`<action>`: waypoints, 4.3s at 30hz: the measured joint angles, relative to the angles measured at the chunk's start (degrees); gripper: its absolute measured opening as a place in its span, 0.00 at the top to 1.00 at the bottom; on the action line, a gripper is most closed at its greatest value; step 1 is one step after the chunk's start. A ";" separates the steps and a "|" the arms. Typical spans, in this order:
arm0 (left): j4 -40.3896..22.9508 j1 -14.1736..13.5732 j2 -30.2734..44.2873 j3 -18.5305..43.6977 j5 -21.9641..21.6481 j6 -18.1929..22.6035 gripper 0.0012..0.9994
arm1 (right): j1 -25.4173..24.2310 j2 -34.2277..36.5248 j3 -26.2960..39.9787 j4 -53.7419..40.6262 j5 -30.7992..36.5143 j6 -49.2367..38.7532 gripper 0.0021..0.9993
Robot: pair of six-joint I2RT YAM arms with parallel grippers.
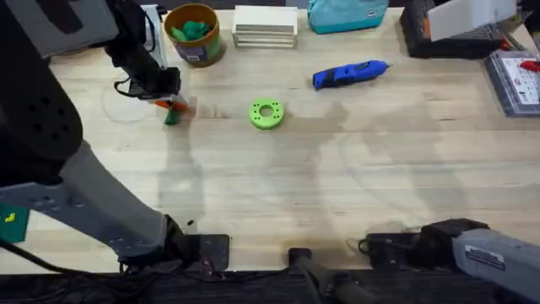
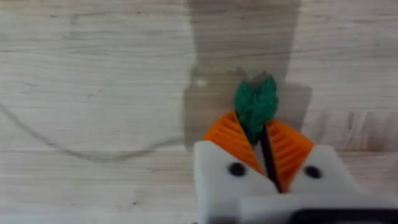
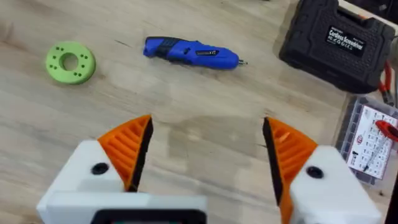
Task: Pick up the gripper from the table and insert it into the empty holder that is missing its gripper. Then pick up a screw, insert it into the mounting hole, and use the screwdriver to tighten it. Finally, clean up the table by picking up the vegetable and placing it into the bucket.
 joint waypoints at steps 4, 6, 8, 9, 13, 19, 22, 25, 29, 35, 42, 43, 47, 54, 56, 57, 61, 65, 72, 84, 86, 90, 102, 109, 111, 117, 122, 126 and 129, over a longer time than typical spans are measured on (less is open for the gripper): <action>-0.02 -0.02 0.00 0.09 0.27 -0.01 0.99 | 0.00 0.00 0.00 0.00 0.00 -0.02 0.01; 0.00 -0.02 0.00 0.09 0.27 0.01 0.99 | 0.00 0.00 0.02 -0.02 0.00 -0.01 0.01; -0.02 -0.02 0.00 0.09 0.27 0.01 0.99 | 0.00 0.00 0.00 0.00 0.00 0.00 0.01; -0.03 -0.02 0.00 0.09 0.27 0.00 0.99 | 0.00 0.00 0.00 0.00 0.00 0.00 0.01; -1.94 -0.02 0.00 0.41 0.47 0.01 1.00 | 0.00 0.00 0.00 0.00 0.01 0.00 0.01; -6.55 -0.02 -0.82 3.40 2.12 0.01 1.00 | 0.00 0.00 0.01 0.00 0.00 0.00 0.01; -9.12 -0.02 -3.79 6.15 3.37 0.22 1.00 | 0.00 0.00 0.00 0.00 0.00 0.00 0.01; -10.87 -0.02 -8.23 9.65 5.11 1.16 1.00 | 0.00 0.00 0.00 0.00 0.00 0.00 0.01; -10.57 -0.02 -13.39 15.17 7.61 2.43 1.00 | 0.00 0.00 0.02 0.00 0.00 0.00 0.01; -3.80 -0.02 -15.06 20.06 11.62 3.01 1.00 | 0.00 0.00 0.02 0.00 0.00 0.00 0.01; 7.24 -0.04 -12.94 20.06 13.85 3.05 1.00 | 0.00 0.00 0.01 0.00 0.00 0.00 0.01; 8.67 -0.15 -12.29 20.06 13.95 3.03 1.00 | 0.00 0.00 0.02 0.00 0.00 0.00 0.01; 14.79 -0.92 -8.90 20.06 13.97 3.05 1.00 | 0.00 0.00 0.00 -0.02 0.00 0.00 0.01; 25.58 -3.85 -1.09 20.06 14.00 3.05 1.00 | 0.00 -0.01 0.00 0.00 0.01 0.00 0.01; 27.79 -4.53 0.91 20.06 14.00 3.07 1.00 | 0.00 0.00 0.02 0.00 0.00 0.00 0.01; 28.71 -4.85 1.88 20.06 14.03 3.10 1.00 | 0.00 -0.01 0.02 0.00 0.00 0.00 0.01; 30.40 -5.29 5.04 20.06 14.19 3.23 1.00 | 0.00 0.00 0.00 0.00 0.00 0.00 0.01; 30.42 -5.18 7.30 20.06 14.17 3.23 1.00 | 0.00 0.00 0.02 0.00 0.00 0.00 0.01; 31.23 -5.16 8.09 20.06 13.47 3.23 1.00 | 0.00 0.00 0.02 0.02 0.02 0.00 0.01; 29.34 -5.42 8.07 20.27 10.22 7.03 1.00 | 0.00 0.00 0.00 0.00 0.00 0.00 0.01; 28.39 -5.42 8.08 20.50 9.62 8.40 1.00 | 0.00 0.00 0.02 0.00 0.00 0.00 0.01; 26.86 -5.42 8.07 20.75 8.80 10.92 1.00 | 0.00 0.00 0.02 0.00 0.01 0.00 0.01; 25.54 -5.38 8.07 20.76 6.67 13.77 0.79 | 0.00 0.00 0.00 0.00 0.00 0.00 0.01; 25.49 -5.27 8.07 20.76 6.11 14.02 0.61 | 0.00 0.00 0.01 0.00 0.00 0.00 0.01; 25.86 -5.27 8.07 20.76 6.08 14.04 0.57 | 0.00 0.00 0.00 0.00 0.00 0.00 0.01; 26.49 -5.27 5.99 20.70 5.93 14.16 0.47 | 0.00 0.00 0.02 0.00 0.00 0.00 0.01; 25.29 -5.27 0.30 20.70 5.82 12.98 0.17 | 0.00 0.00 0.00 0.00 0.02 0.00 0.01; 20.55 -5.27 -5.80 20.70 5.76 11.89 0.02 | 0.00 0.00 0.01 0.00 0.00 0.00 0.01; 14.62 -5.27 -10.25 20.70 5.76 11.29 0.02 | 0.00 0.00 0.02 0.00 0.00 0.00 0.01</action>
